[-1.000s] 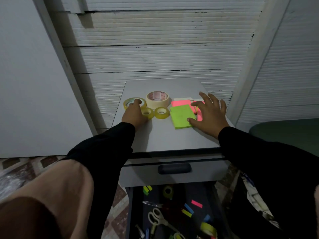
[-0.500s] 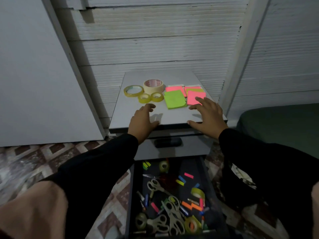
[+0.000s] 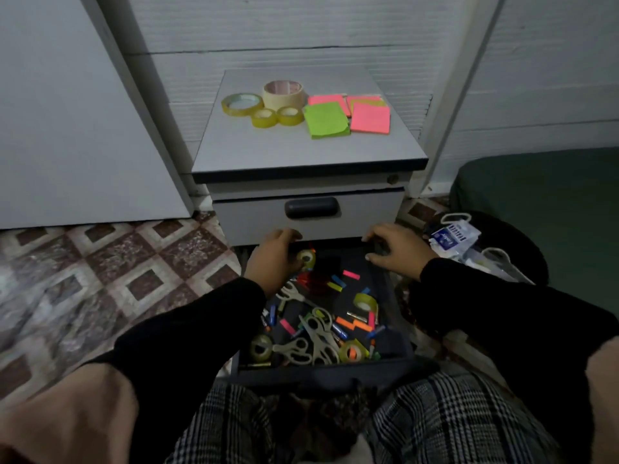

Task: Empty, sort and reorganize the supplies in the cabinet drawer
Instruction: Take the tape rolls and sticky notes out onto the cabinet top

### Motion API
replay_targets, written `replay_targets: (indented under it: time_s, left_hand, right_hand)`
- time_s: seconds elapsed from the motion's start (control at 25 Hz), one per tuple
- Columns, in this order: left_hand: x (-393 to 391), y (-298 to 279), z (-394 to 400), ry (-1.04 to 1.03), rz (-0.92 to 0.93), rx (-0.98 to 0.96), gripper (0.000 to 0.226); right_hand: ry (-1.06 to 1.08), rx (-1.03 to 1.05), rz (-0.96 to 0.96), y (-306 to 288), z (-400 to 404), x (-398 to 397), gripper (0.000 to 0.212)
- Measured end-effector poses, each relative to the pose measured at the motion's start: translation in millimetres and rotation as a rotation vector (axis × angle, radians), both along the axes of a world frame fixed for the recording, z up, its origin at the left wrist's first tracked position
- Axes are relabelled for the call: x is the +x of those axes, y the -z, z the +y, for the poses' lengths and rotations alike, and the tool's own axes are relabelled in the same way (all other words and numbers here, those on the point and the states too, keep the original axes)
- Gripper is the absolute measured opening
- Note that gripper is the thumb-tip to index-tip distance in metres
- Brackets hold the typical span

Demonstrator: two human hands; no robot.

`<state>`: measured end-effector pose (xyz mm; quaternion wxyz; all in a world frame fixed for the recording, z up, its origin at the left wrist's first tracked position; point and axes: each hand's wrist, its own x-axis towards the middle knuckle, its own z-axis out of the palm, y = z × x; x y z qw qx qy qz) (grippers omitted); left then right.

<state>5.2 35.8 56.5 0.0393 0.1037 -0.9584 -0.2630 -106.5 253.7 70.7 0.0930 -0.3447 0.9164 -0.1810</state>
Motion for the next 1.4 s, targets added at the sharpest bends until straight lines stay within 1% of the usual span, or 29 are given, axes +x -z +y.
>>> replay_targets:
  time_s: [0.12, 0.24, 0.36, 0.48, 0.6, 0.68, 0.72, 0.84, 0.96, 1.0, 1.08, 1.12, 1.2, 1.32, 1.4]
  left_hand:
    - [9, 33, -4, 0.001, -0.127, -0.109, 0.045]
    - [16, 63, -5, 0.028, -0.296, -0.179, 0.043]
    - [21, 85, -1, 0.114, -0.412, -0.302, 0.039]
    - [23, 104, 2, 0.221, -0.476, -0.401, 0.045]
    - [21, 120, 9, 0.343, -0.475, -0.426, 0.047]
    - [18, 125, 21, 0.446, -0.468, -0.483, 0.046]
    - [17, 129, 28, 0.508, -0.464, -0.518, 0.047]
    - [14, 145, 44, 0.701, -0.441, -0.57, 0.049]
    - [11, 160, 57, 0.839, -0.283, -0.655, 0.047]
    - [10, 163, 61, 0.881, -0.308, -0.655, 0.047]
    - [9, 169, 63, 0.894, -0.429, -0.616, 0.05]
    - [7, 170, 63, 0.877, -0.45, -0.59, 0.05]
    - [5, 169, 64, 0.854, -0.424, -0.575, 0.048]
    - [6, 169, 68, 0.826, -0.411, -0.579, 0.043]
    - [10, 169, 67, 0.814, -0.401, -0.586, 0.04]
  right_hand:
    - [0.01, 0.139, -0.09, 32, -2, 5, 0.036]
    - [0.079, 0.231, -0.176, 69, -4, 10, 0.038]
    - [0.132, 0.271, -0.276, 99, -6, 13, 0.041]
    - [0.119, 0.359, -0.325, 122, -12, 16, 0.051]
    - [0.145, 0.388, -0.326, 140, -17, 14, 0.057]
    - [0.191, 0.377, -0.295, 150, -18, 9, 0.057]
    - [0.21, 0.369, -0.277, 153, -17, 7, 0.055]
    - [0.224, 0.402, -0.23, 162, -18, 5, 0.037]
    - [0.236, 0.439, -0.2, 169, -20, 4, 0.032]
    - [0.244, 0.431, -0.205, 170, -20, 4, 0.031]
    - [0.238, 0.408, -0.234, 172, -21, 3, 0.029]
    - [0.232, 0.393, -0.253, 172, -20, 3, 0.028]
    - [0.219, 0.37, -0.286, 172, -20, 3, 0.028]
    - [0.224, 0.334, -0.322, 167, -18, 3, 0.021]
    - [0.222, 0.32, -0.35, 162, -19, 4, 0.025]
